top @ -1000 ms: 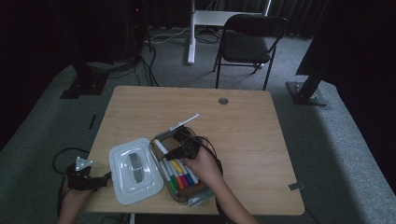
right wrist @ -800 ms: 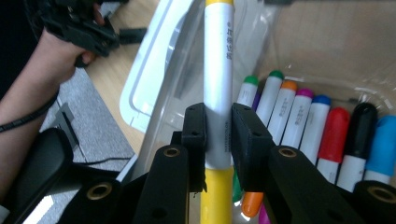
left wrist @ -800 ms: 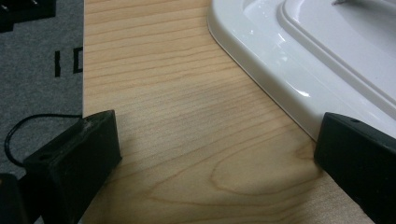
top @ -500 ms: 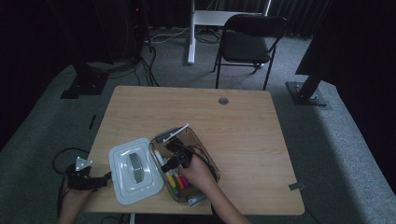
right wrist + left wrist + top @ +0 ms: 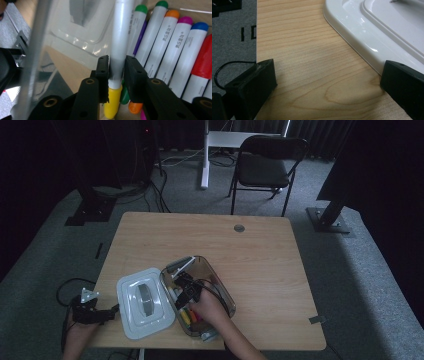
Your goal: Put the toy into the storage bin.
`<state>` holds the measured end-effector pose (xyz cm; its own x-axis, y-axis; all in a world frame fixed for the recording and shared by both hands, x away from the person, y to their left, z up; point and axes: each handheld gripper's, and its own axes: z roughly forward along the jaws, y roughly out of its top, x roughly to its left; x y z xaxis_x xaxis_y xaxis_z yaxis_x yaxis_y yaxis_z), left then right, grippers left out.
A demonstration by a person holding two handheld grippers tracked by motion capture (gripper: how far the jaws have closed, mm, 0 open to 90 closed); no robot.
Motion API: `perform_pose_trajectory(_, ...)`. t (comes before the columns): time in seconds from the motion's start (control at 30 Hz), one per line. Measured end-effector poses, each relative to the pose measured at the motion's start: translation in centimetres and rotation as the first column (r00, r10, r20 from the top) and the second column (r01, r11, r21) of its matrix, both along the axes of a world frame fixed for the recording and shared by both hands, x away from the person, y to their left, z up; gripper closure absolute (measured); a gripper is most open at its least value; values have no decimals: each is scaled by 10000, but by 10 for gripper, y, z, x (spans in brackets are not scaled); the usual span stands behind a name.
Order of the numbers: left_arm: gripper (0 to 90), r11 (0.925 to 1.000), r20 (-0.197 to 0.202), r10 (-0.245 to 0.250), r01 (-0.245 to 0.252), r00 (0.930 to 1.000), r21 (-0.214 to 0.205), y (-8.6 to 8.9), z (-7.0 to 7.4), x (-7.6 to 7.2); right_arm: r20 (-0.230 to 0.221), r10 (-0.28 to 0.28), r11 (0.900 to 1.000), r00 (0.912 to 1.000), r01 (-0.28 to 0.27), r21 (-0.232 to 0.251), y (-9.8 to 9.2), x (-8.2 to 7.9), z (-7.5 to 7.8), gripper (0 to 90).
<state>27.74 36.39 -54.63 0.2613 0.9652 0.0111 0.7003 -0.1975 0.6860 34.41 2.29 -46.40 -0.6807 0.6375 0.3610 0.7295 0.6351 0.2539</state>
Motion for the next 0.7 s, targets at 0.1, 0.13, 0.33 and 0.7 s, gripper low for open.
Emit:
perform_pose_trajectory(0.1,8,10000,-1,-2,2,10000,2,0,0,0,58,-8,9997,10000,10,-241,1,0,-4,680)
perform_pose_trajectory(0.13,8,10000,3,-1,1,10000,0,0,0,0,173,-68,9997,9998,72,-232,1,0,-3,662)
perform_pose_trajectory(0.33,8,10000,7,4,-4,10000,2,0,0,0,581,-90,9999,9983,81,150,-11,-1,9,597)
perform_pose_trajectory(0.7,8,10000,12,-2,2,10000,4,0,0,0,1544,-872,9871,9842,644,1465,-66,-2,60,555)
